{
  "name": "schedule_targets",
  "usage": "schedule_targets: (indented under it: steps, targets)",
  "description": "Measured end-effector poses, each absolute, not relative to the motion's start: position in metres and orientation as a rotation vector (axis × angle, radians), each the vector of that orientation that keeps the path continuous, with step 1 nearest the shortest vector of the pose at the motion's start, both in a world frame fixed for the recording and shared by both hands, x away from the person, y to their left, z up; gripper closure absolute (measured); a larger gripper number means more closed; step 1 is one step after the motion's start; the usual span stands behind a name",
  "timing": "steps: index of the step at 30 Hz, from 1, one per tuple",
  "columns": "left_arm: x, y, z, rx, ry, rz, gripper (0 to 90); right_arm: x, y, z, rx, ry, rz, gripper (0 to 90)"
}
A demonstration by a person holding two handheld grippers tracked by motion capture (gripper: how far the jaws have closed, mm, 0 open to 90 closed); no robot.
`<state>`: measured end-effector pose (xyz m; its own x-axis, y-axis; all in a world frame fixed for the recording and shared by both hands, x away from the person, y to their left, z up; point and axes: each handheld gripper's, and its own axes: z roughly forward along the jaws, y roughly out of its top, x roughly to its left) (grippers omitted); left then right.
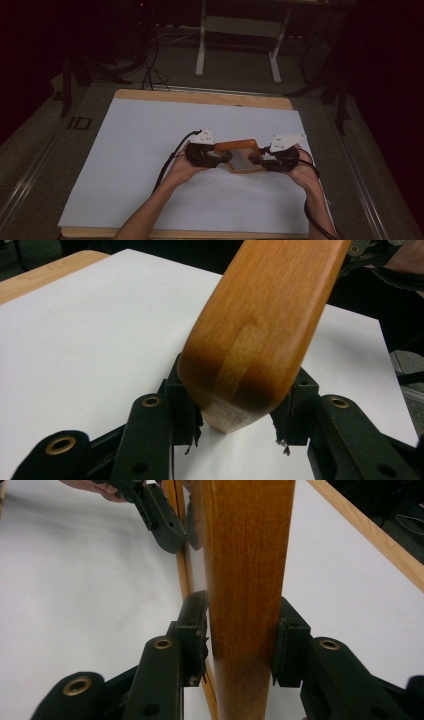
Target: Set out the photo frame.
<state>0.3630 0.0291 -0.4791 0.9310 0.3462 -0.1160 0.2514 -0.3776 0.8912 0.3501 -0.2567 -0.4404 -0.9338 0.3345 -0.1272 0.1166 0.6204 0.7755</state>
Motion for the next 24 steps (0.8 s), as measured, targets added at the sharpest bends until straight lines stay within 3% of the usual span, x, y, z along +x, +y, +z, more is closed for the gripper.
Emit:
schedule_targets:
  steps: [24]
  targets:
    - [0.361,0.059,-0.453,1.867,0.447,0.092,61.8,0.355,-0.246,-0.434,0.416,2.545,1.401,63.7]
